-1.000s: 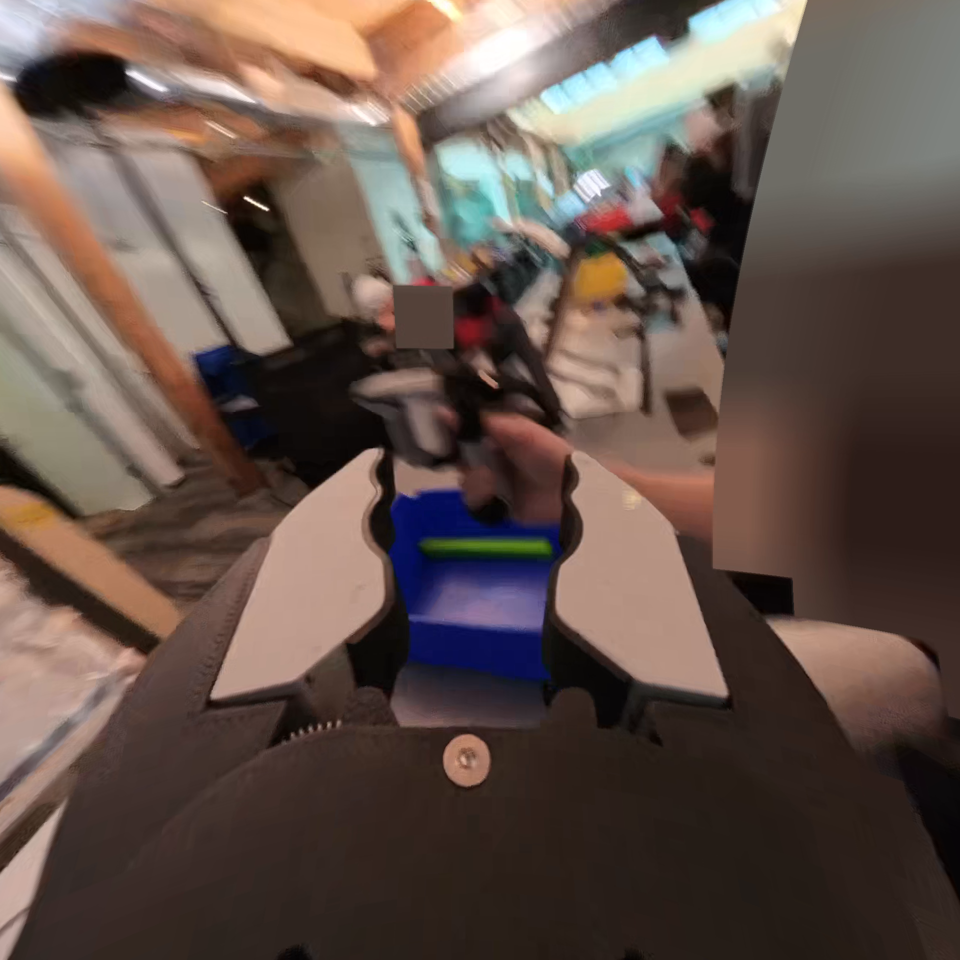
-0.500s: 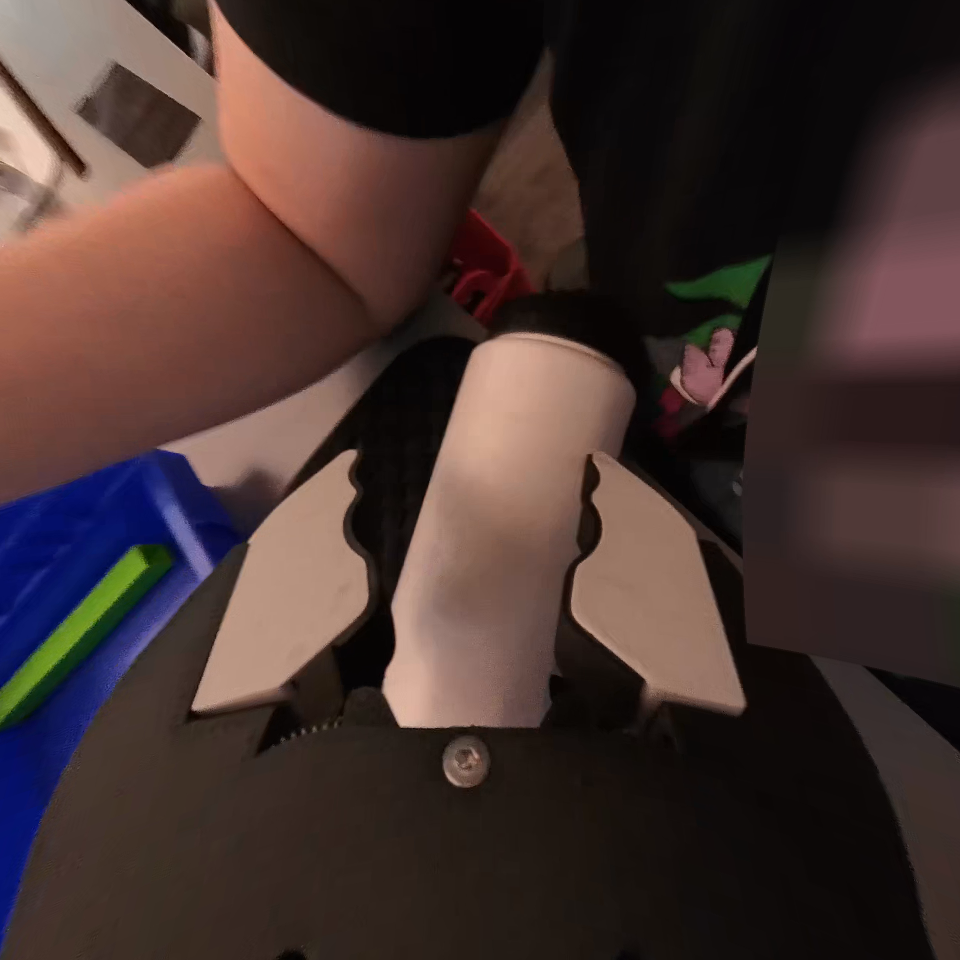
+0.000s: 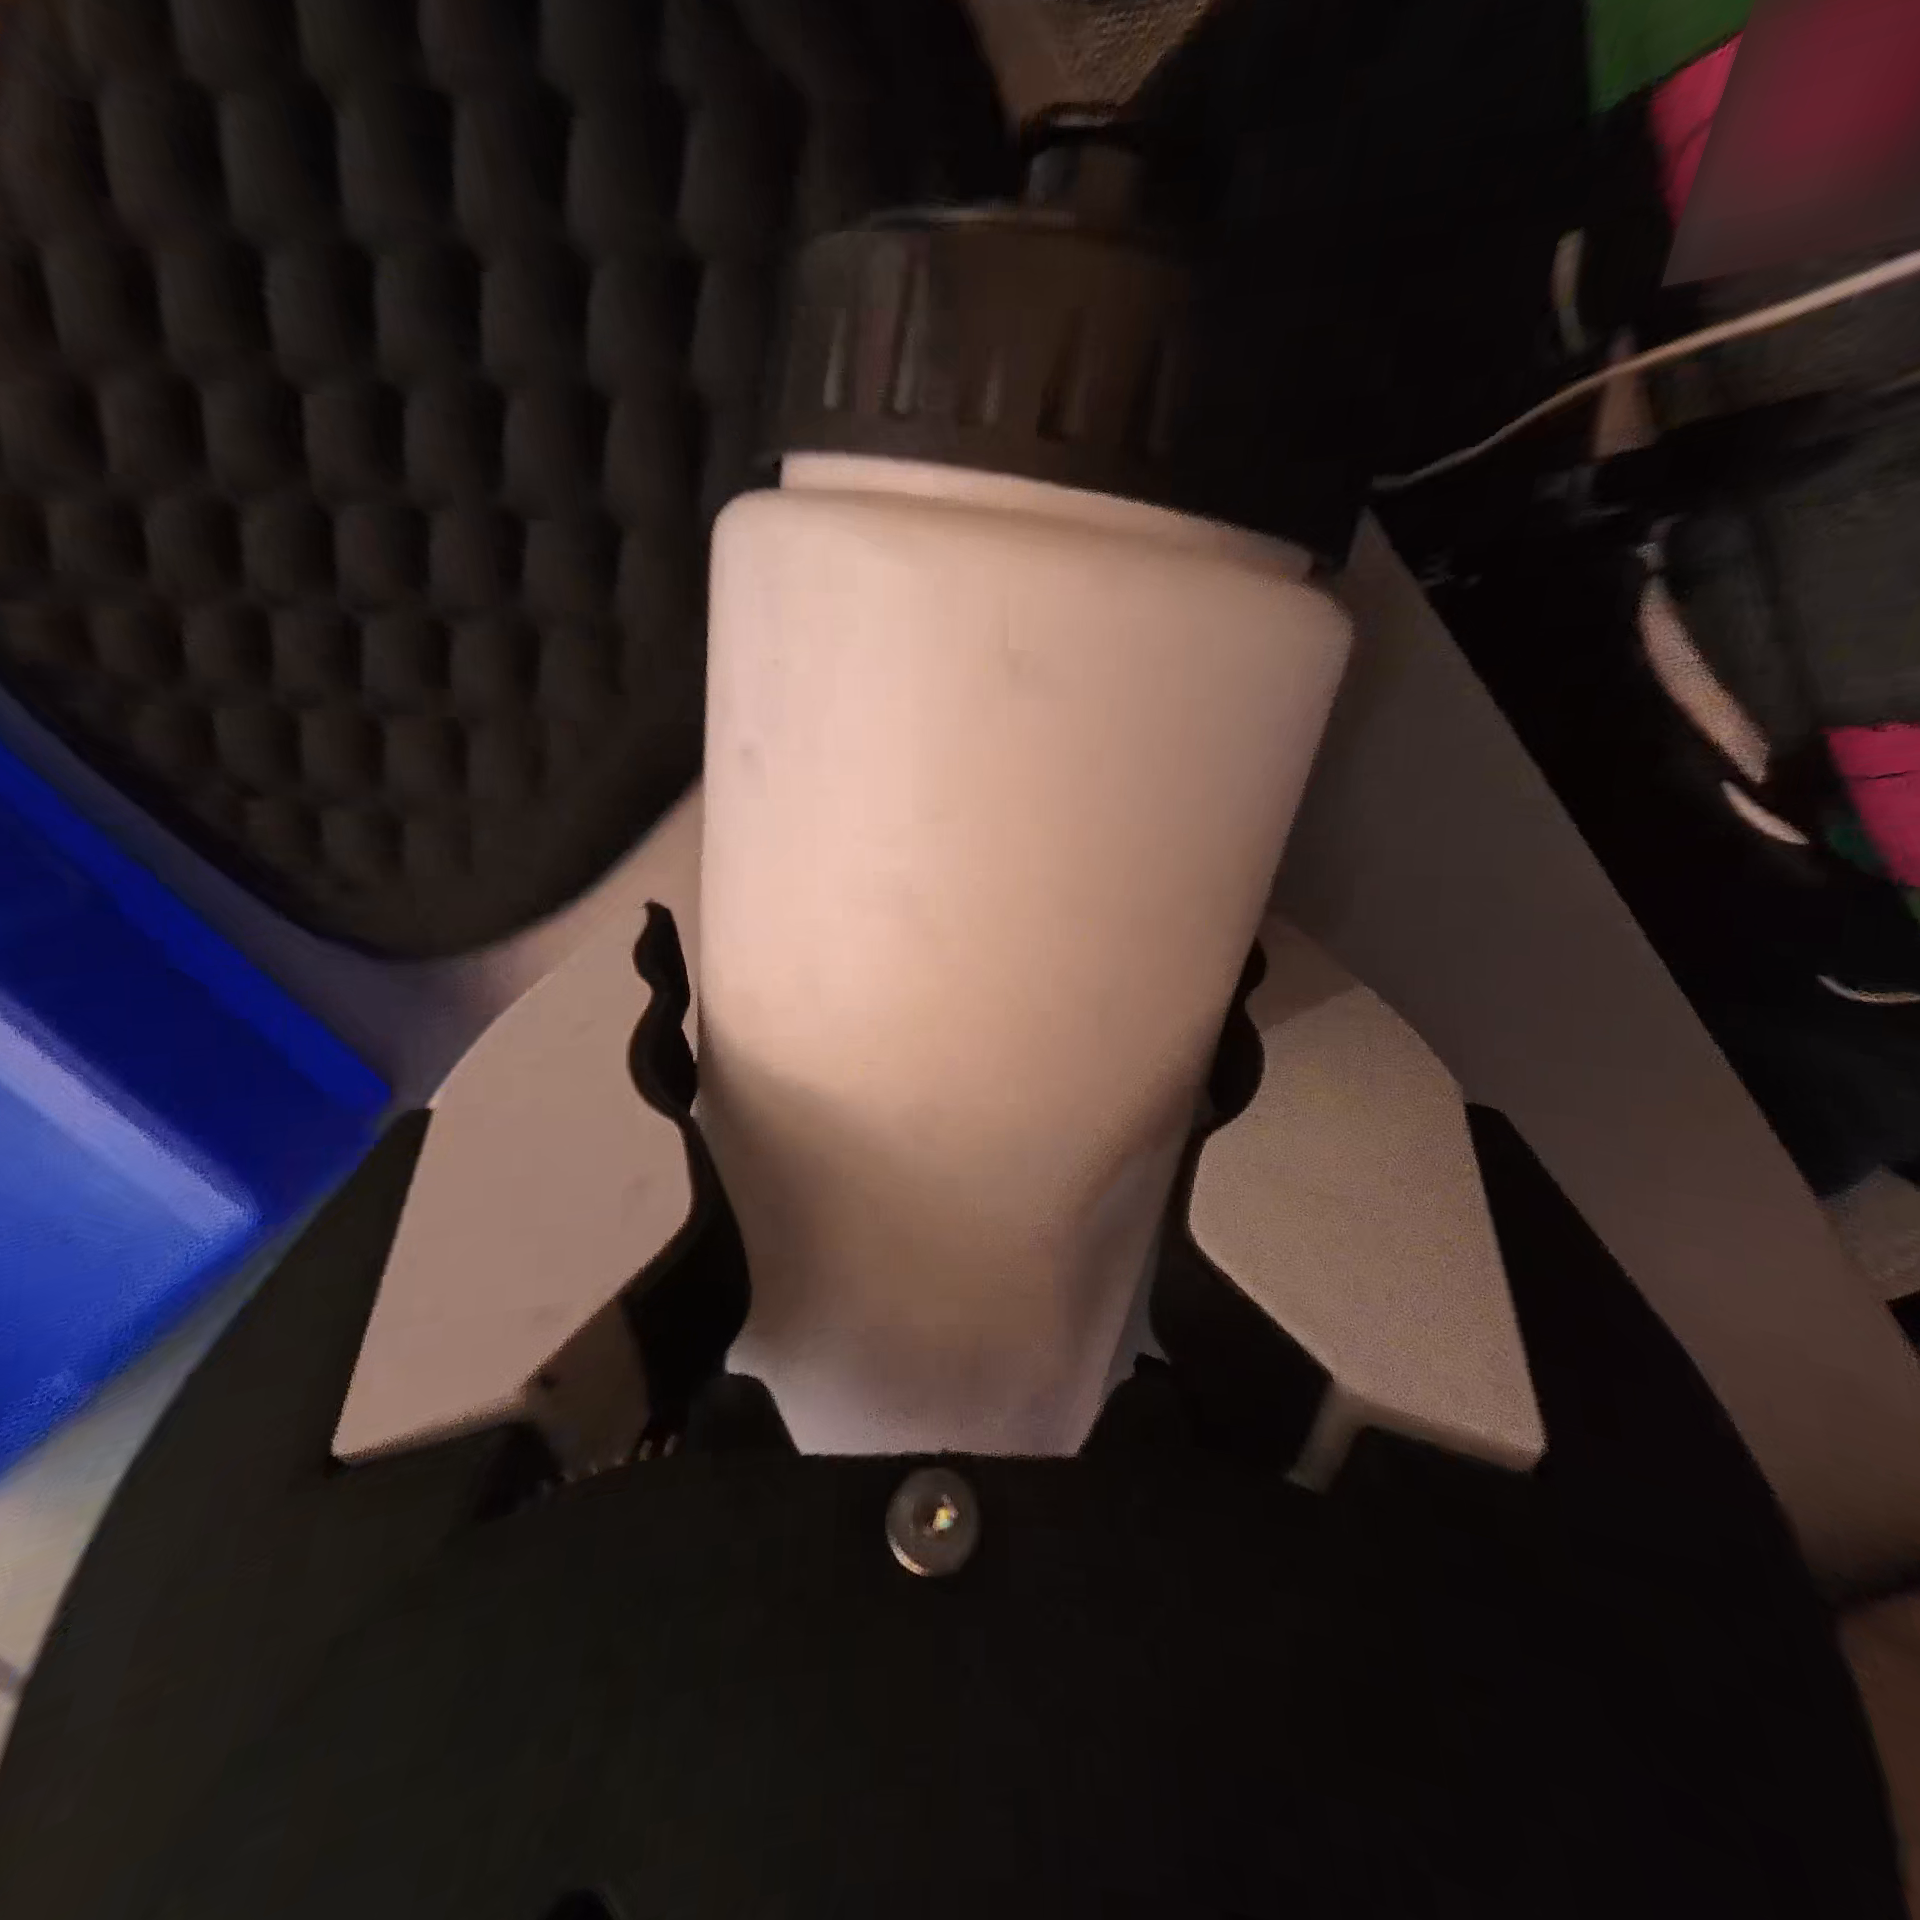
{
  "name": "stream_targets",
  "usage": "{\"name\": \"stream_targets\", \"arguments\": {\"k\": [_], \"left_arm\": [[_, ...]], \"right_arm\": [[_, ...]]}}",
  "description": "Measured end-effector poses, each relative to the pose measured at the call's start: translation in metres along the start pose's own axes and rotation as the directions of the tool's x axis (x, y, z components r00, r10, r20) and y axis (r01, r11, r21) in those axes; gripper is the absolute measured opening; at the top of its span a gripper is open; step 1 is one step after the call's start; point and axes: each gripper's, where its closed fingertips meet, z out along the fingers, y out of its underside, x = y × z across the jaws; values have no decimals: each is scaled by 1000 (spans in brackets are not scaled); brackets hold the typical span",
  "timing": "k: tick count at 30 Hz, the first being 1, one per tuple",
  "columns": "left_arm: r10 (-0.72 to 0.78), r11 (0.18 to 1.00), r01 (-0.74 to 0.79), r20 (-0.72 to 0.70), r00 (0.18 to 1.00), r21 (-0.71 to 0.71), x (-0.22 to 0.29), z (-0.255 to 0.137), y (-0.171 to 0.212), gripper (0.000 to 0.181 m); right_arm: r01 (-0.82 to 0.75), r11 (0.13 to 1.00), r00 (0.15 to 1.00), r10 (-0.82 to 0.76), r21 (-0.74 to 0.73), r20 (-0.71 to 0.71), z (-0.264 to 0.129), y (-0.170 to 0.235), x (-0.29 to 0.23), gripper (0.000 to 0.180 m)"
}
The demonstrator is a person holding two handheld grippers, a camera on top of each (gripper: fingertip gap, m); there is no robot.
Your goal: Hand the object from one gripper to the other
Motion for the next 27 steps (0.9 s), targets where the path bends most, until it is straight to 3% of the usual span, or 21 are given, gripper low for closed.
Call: {"name": "stream_targets", "arguments": {"k": [6, 8, 10, 11, 13, 15, 17, 18, 21, 23, 27], "left_arm": [[-377, 918, 391, 166, 911, -63, -8, -16, 95, 99], [-536, 841, 541, 153, 830, 12, -10, -22, 118, 99], [-674, 738, 656, 145, 724, 158, -16, -39, 131, 89], [-721, 689, 679, 145, 678, 253, -17, -56, 134, 89], [-783, 603, 652, 180, 596, 460, -12, -108, 138, 93], [-823, 546, 566, 271, 499, 618, 3, -168, 149, 95], [-827, 550, 440, 389, 405, 710, 21, -217, 162, 90], [-827, 550, 409, 407, 387, 728, 27, -229, 166, 84], [-880, 461, 531, 286, 380, 711, 35, -219, 174, 89], [-887, 451, 604, 259, 381, 657, 31, -195, 177, 90], [-889, 451, 849, 220, 401, 277, 17, -127, 207, 93]], "right_arm": [[182, 944, 956, -235, -275, -177, -23, 91, -18, 26], [312, 885, 875, -409, -345, -260, -29, 115, -11, 39], [408, 828, 764, -540, -385, -352, -33, 133, -3, 65], [427, 823, 740, -556, -375, -377, -33, 137, -6, 82], [455, 817, 717, -572, -355, -399, -30, 128, -28, 92], [592, 731, 616, -682, -339, -395, -27, 95, -62, 93], [686, 645, 518, -758, -338, -396, -29, 69, -76, 82], [659, 666, 529, -741, -350, -414, -32, 66, -66, 83], [468, 832, 728, -554, -298, -404, -29, 76, -59, 89], [479, 853, 758, -520, -205, -393, -26, 72, -78, 79], [444, 853, 764, -521, -276, -380, -21, 99, -79, 81]]}}
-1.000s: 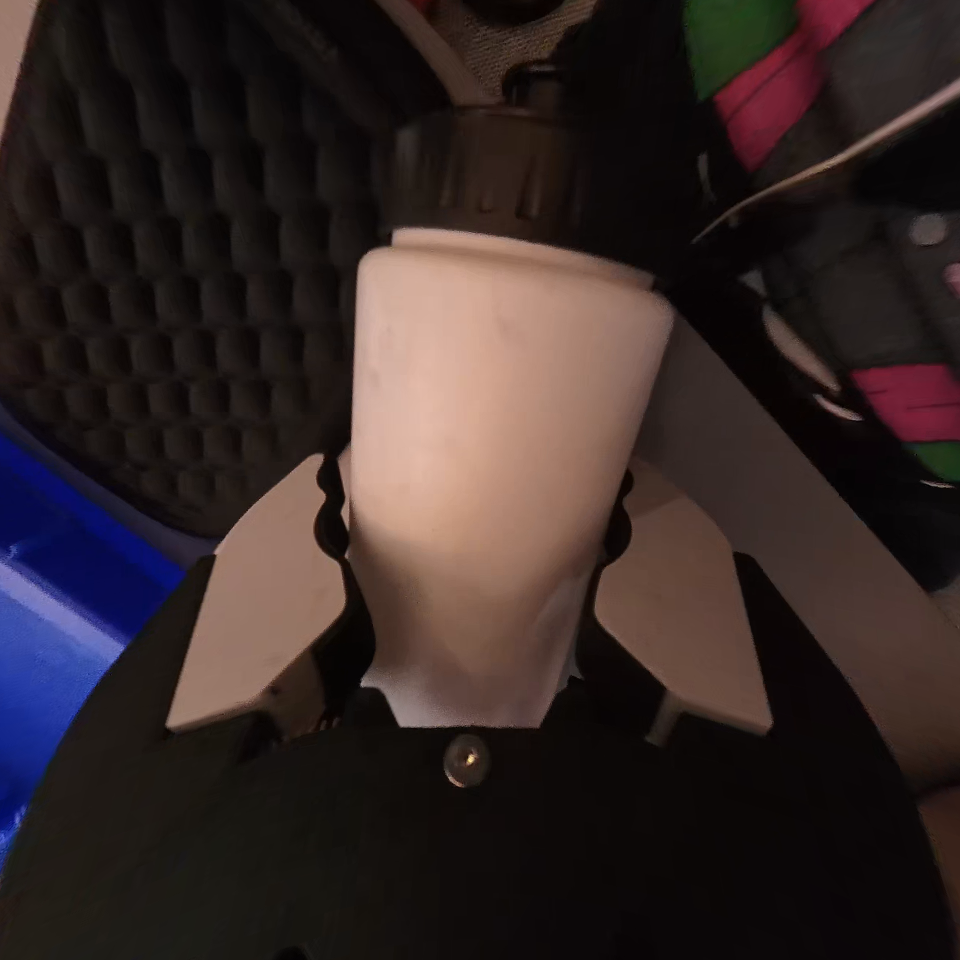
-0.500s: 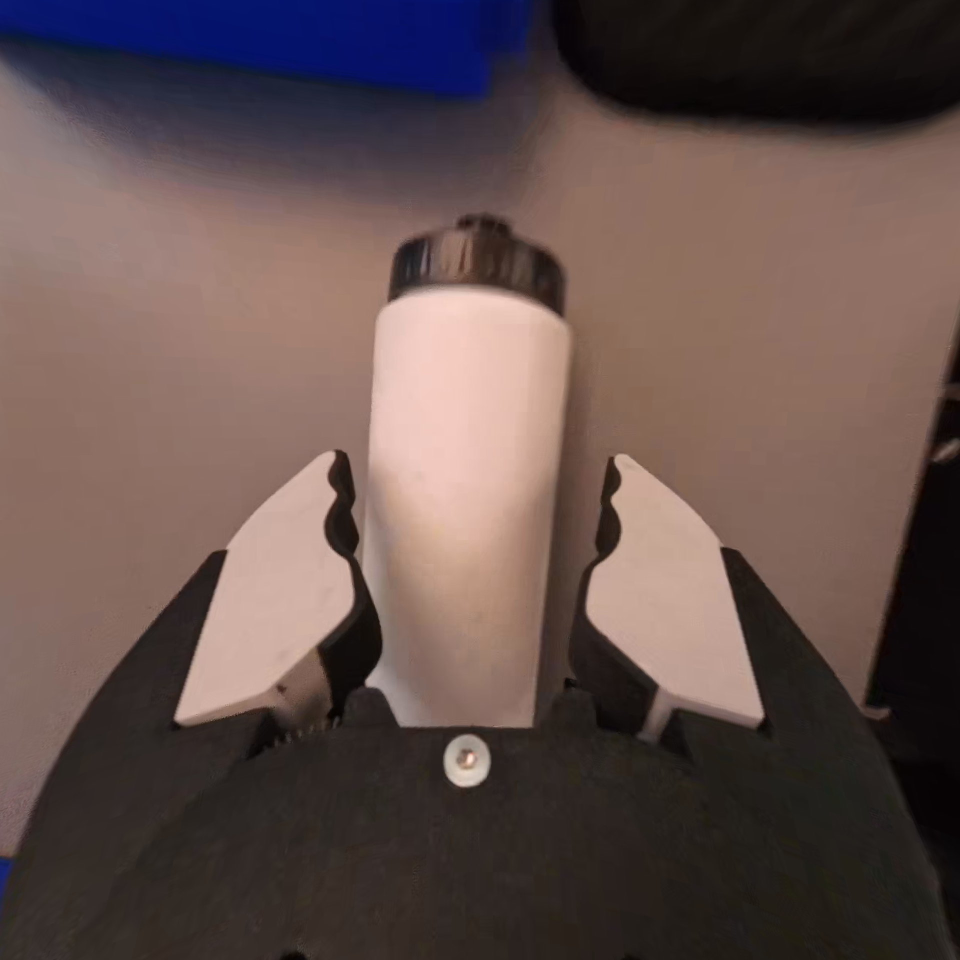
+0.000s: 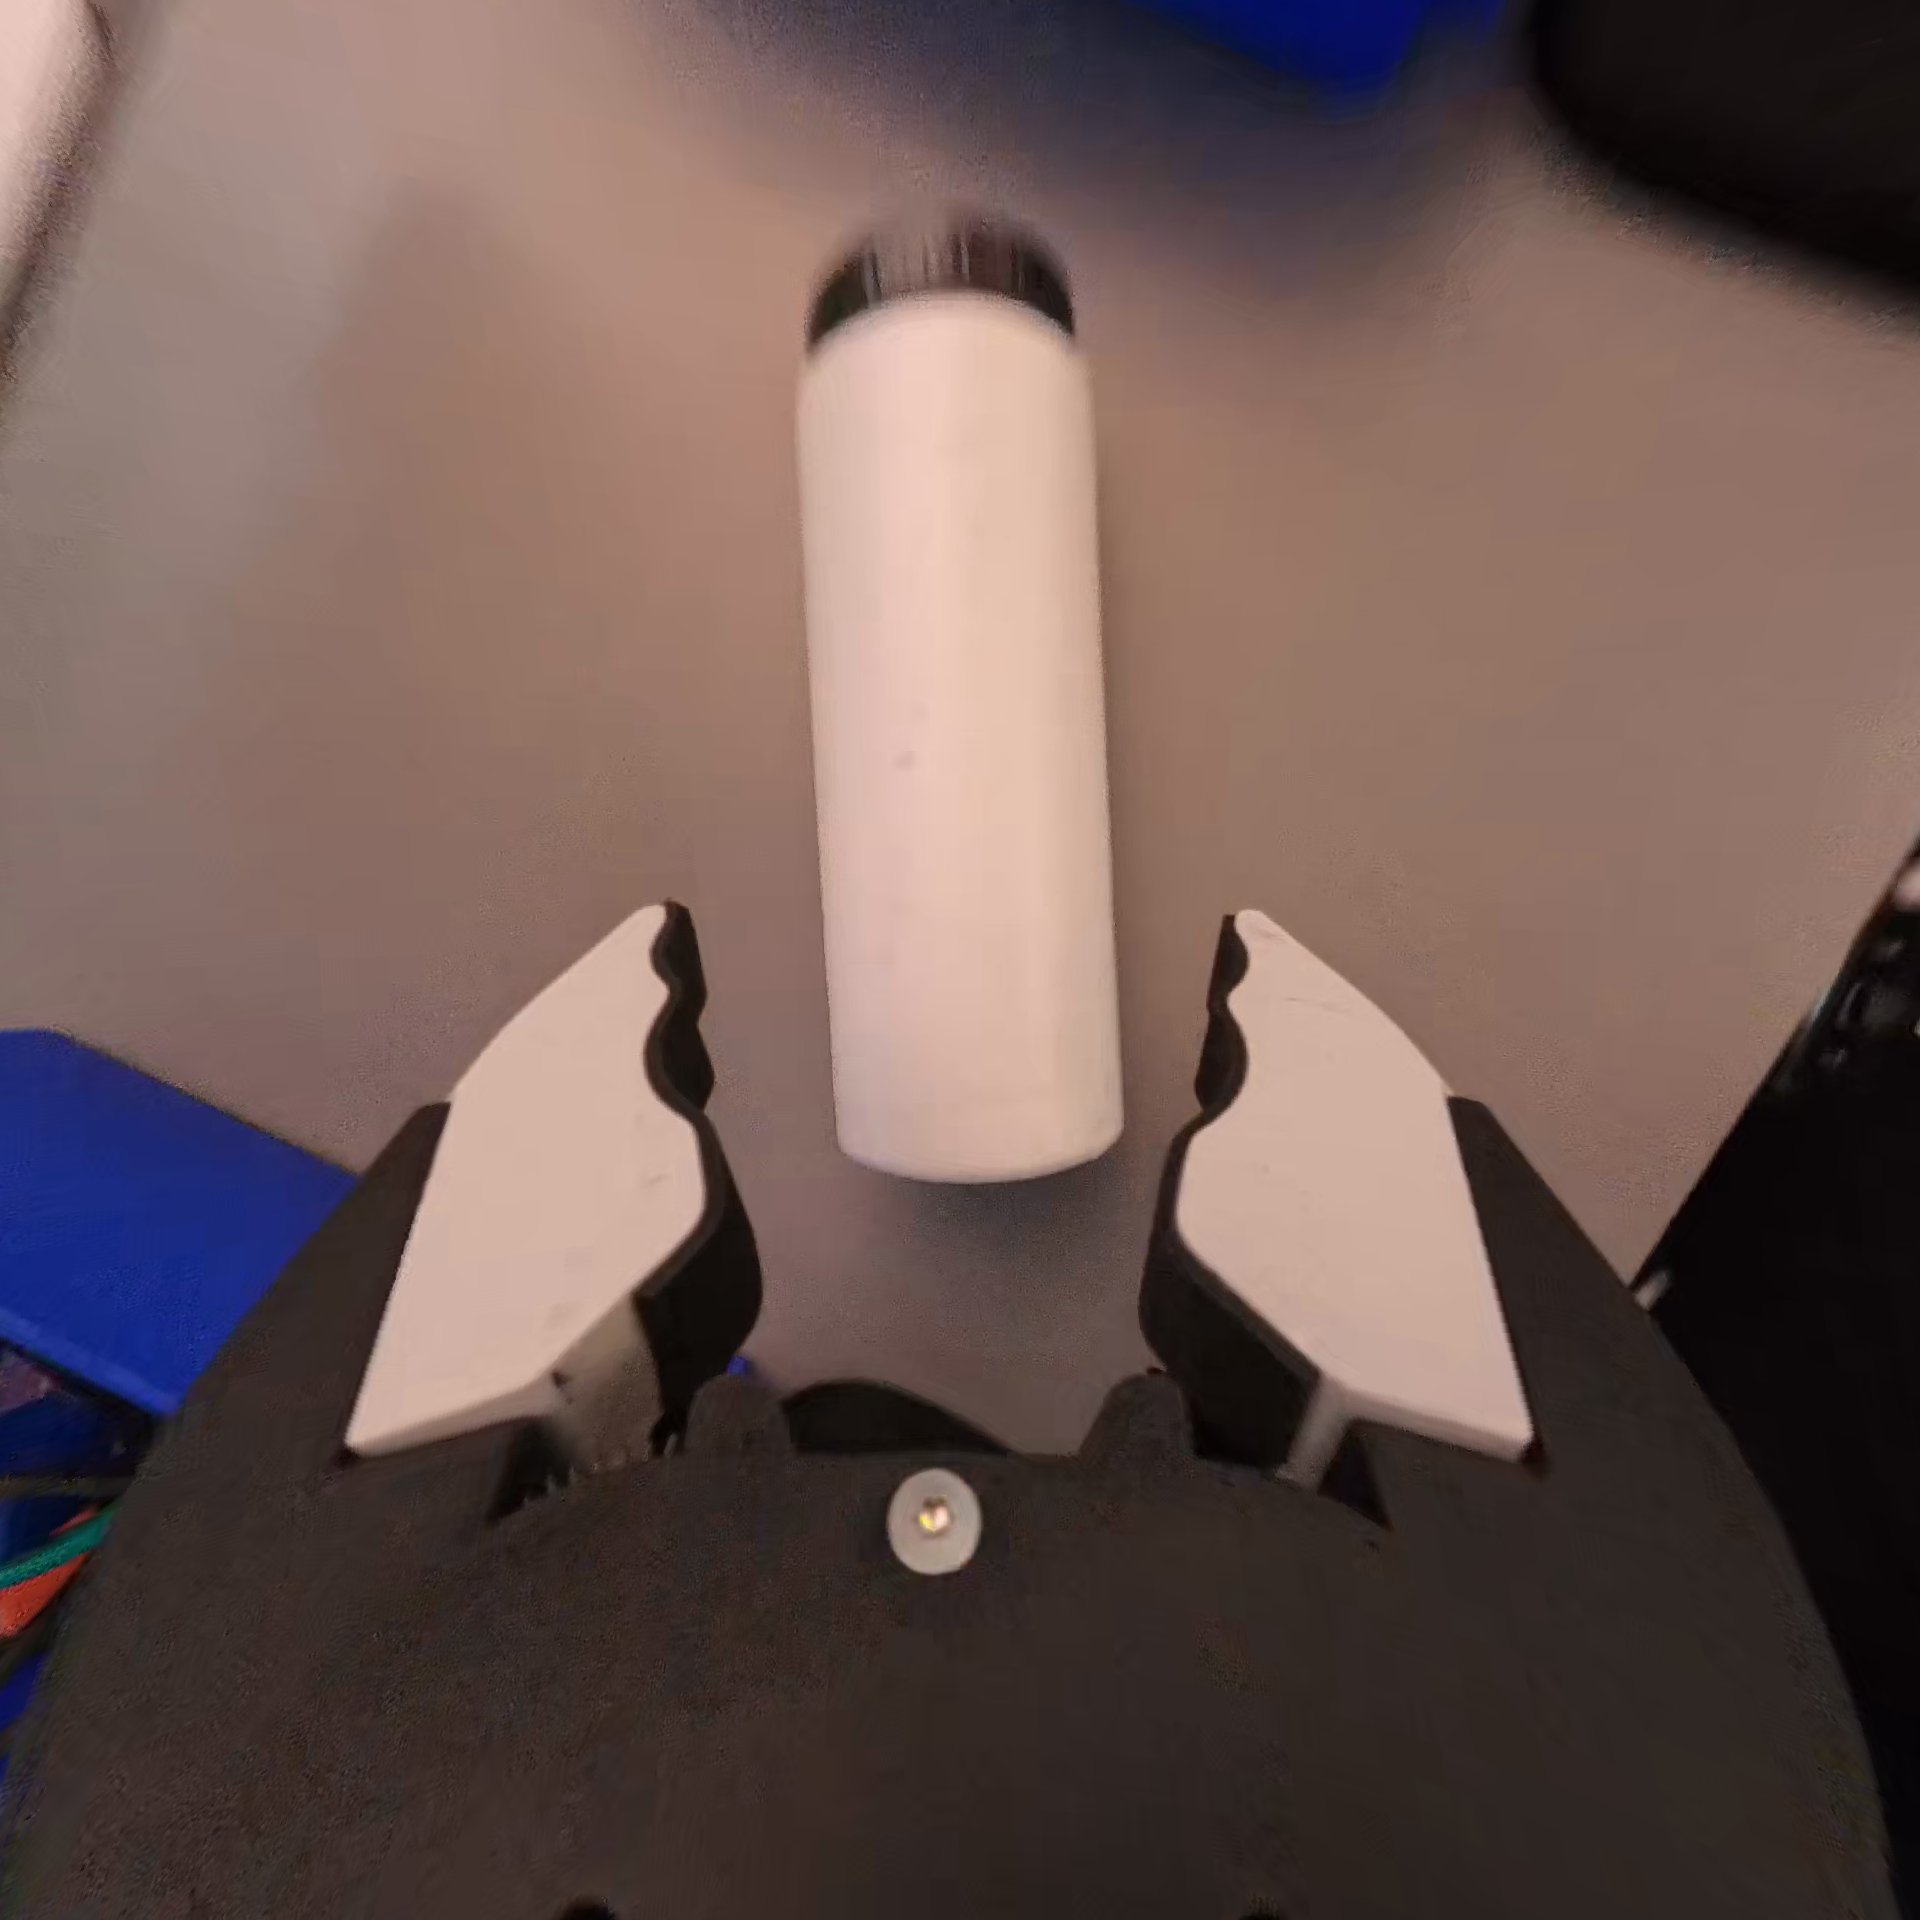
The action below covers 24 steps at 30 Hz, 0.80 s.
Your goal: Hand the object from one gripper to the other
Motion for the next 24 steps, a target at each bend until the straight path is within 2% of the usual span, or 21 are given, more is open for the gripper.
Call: {"name": "stream_targets", "arguments": {"k": [3, 6, 8, 9, 12, 14, 16, 17, 20, 22, 24], "left_arm": [[21, 973, -32, -51, 998, -227, -9, 27, 13, 84], [25, 918, -53, -77, 997, -392, -13, 37, 32, 75], [32, 863, -79, -102, 994, -498, -13, 47, 50, 78], [37, 840, -91, -112, 993, -535, -14, 52, 56, 85], [-8, 865, -84, -181, 984, -495, -9, 56, 48, 87], [-105, 901, -26, -277, 955, -433, -1, 55, 38, 86], [-249, 929, 96, -411, 877, -359, 10, 46, 23, 86], [-316, 934, 173, -492, 811, -313, 16, 39, 13, 86], [-436, 889, 383, -715, 546, -250, 38, 14, -7, 85], [-451, 854, 451, -802, 392, -259, 57, 2, -7, 84], [-465, 824, 491, -832, 302, -282, 70, -3, -3, 84]], "right_arm": [[-85, 990, 988, 99, -110, 122, 4, 31, -25, 85], [-71, 980, 977, 105, -184, 183, 0, 62, -46, 86], [-46, 977, 973, 91, -207, 212, -1, 79, -57, 85], [-47, 974, 970, 98, -222, 224, -1, 87, -62, 85], [-77, 959, 953, 151, -272, 263, 6, 107, -77, 84], [-144, 941, 931, 234, -307, 280, 14, 117, -87, 80], [-243, 906, 885, 353, -347, 303, 22, 122, -101, 79], [-285, 885, 857, 407, -368, 317, 25, 124, -109, 79], [-446, 793, 737, 588, -415, 332, 32, 121, -127, 70], [-577, 677, 580, 733, -457, 354, 31, 114, -141, 65], [-667, 517, 364, 854, -536, 371, 25, 107, -156, 55]]}}
